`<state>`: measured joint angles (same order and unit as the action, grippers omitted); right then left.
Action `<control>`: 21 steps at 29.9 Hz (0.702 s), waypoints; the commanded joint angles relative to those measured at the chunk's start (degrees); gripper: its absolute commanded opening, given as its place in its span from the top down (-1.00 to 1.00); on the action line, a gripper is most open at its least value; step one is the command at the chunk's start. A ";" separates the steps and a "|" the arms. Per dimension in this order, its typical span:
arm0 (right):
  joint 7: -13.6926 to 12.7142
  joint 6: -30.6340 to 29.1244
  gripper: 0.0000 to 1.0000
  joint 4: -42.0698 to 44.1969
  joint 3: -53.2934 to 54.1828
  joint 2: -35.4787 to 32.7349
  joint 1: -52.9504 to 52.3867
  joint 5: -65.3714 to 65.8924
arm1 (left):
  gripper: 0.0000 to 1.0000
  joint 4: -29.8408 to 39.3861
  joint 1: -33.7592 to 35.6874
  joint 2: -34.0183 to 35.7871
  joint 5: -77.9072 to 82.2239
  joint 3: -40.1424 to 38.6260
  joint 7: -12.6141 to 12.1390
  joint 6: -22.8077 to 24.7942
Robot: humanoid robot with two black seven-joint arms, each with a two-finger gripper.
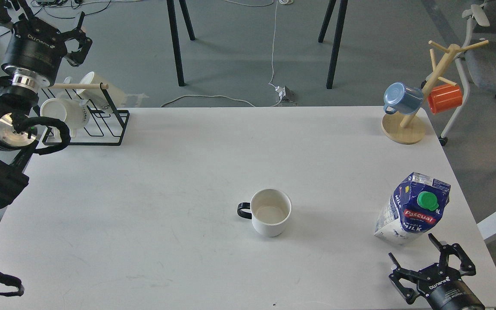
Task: Place cup and milk with both arms
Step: 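Move the right gripper to the milk carton and grasp it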
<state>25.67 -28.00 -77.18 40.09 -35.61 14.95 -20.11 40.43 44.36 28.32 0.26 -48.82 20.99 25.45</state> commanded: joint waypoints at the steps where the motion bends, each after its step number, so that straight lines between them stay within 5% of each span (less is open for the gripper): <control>1: -0.01 0.00 -0.99 -1.04 0.51 0.28 1.57 0.42 | -0.99 0.00 0.03 0.42 0.09 0.13 -0.07 0.04; 21: -0.01 0.00 -0.99 -7.72 6.58 -1.12 6.23 0.51 | -0.99 0.00 -0.06 1.92 0.35 0.83 -0.25 0.13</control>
<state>25.66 -28.00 -85.06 45.86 -36.65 19.82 -19.58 40.43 44.30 29.80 0.57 -48.39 20.80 25.50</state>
